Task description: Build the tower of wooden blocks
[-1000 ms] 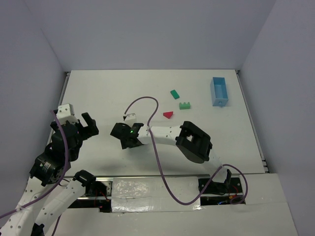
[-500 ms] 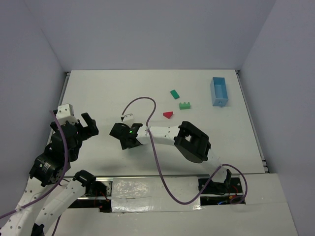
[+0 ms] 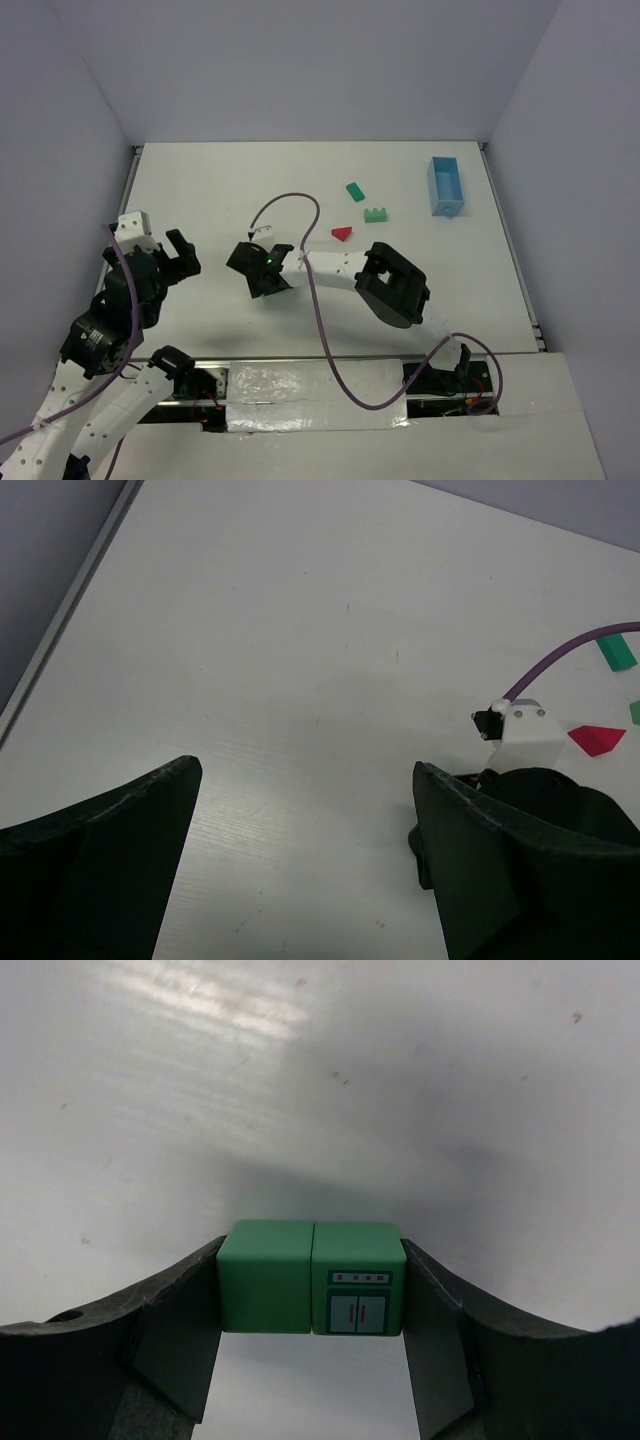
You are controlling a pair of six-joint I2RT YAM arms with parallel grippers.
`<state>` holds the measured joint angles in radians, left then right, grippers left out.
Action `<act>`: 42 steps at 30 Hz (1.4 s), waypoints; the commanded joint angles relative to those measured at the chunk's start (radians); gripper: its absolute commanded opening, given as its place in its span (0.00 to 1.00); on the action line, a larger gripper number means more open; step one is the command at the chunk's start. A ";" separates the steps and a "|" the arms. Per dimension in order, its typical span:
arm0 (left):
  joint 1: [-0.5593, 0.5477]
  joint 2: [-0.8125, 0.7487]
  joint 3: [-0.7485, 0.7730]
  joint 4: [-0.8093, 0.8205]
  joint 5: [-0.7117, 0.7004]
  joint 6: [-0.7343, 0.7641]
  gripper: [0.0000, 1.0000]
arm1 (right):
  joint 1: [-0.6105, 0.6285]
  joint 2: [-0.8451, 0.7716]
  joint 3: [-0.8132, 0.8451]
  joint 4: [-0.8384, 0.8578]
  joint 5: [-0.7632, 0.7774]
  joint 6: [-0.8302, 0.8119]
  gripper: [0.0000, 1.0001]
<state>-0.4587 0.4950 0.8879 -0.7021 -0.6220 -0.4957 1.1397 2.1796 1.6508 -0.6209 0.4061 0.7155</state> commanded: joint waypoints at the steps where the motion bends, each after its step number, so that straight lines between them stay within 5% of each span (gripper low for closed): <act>1: 0.005 0.010 -0.004 0.046 0.008 0.026 1.00 | -0.050 -0.006 -0.005 0.030 0.007 -0.016 0.66; 11: 0.003 0.010 -0.006 0.046 0.010 0.028 0.99 | -0.061 0.028 0.027 0.032 -0.043 -0.039 0.73; 18: 0.003 0.010 -0.003 0.044 0.007 0.026 1.00 | -0.061 -0.032 0.006 0.043 -0.041 -0.048 1.00; 29: 0.003 0.008 -0.004 0.042 0.004 0.025 0.99 | -0.084 -0.357 -0.181 0.101 0.019 -0.036 1.00; 34: 0.003 0.005 -0.004 0.039 -0.001 0.022 1.00 | -0.228 -0.518 -0.351 0.159 -0.030 -0.059 1.00; 42: 0.002 0.023 -0.003 0.041 0.002 0.022 0.99 | -0.510 -0.549 -0.459 0.196 -0.099 -0.209 1.00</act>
<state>-0.4587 0.5037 0.8875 -0.7021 -0.6186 -0.4953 0.6765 1.6318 1.1896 -0.4515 0.3279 0.5880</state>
